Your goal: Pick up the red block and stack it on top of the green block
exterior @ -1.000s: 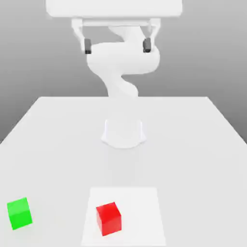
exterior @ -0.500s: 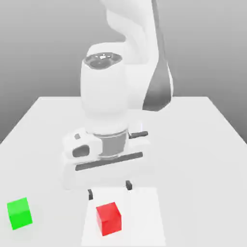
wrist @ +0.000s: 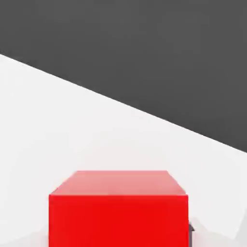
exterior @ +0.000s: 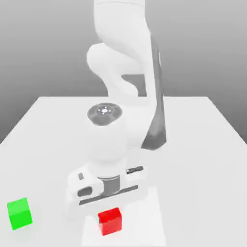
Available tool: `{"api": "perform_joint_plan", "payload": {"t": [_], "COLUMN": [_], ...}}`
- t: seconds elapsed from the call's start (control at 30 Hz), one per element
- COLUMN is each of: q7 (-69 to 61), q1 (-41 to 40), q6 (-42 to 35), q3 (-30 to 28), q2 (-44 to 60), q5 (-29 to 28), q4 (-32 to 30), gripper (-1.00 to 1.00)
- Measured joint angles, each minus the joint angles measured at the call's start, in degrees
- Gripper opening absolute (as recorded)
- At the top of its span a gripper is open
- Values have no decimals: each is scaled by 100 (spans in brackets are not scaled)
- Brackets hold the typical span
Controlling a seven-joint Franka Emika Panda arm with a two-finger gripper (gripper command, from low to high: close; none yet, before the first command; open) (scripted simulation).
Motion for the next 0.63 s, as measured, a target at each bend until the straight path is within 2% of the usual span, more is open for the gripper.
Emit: {"api": "perform_joint_plan", "payload": {"t": [0.1,0.37,0.43,0.5,0.53,0.63], "q7": [273,1910,2098,1983,1885,1885], "q1": [-9,-882,-1139,-1363,-1473,-1473], "q6": [-473,-1166,-1095,-820,-660,-660], "q3": [-182,-1398,-1556,-1420,-1306,-1306], "q2": [-501,-469,-162,236,438,438], "q5": [-186,125,439,784,951,951], "q4": [-33,619,818,907,931,931], "gripper": [-100,-100,-100,-100,100,100]}}
